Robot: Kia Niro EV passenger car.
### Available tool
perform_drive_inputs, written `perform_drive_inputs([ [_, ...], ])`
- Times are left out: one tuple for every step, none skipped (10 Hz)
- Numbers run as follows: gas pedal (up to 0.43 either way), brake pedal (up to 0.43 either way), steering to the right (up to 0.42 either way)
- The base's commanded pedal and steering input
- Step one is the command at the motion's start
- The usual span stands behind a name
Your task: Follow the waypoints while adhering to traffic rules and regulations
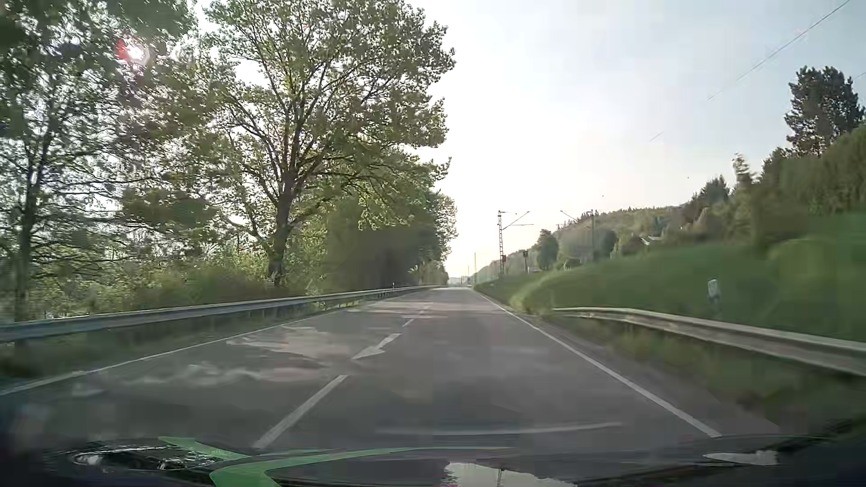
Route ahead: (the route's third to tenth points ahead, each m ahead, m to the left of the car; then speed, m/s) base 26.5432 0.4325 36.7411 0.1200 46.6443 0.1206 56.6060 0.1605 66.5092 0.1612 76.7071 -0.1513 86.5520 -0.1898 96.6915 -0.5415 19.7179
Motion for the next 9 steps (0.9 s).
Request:
perform_drive_inputs([
  [0.598,0.000,0.001],
  [0.598,0.000,0.001],
  [0.598,0.000,0.002],
  [0.598,0.000,0.002],
  [0.598,0.000,0.003],
  [0.598,0.000,0.003],
  [0.598,0.000,0.003],
  [0.598,0.000,0.003],
  [0.598,0.000,0.003],
])
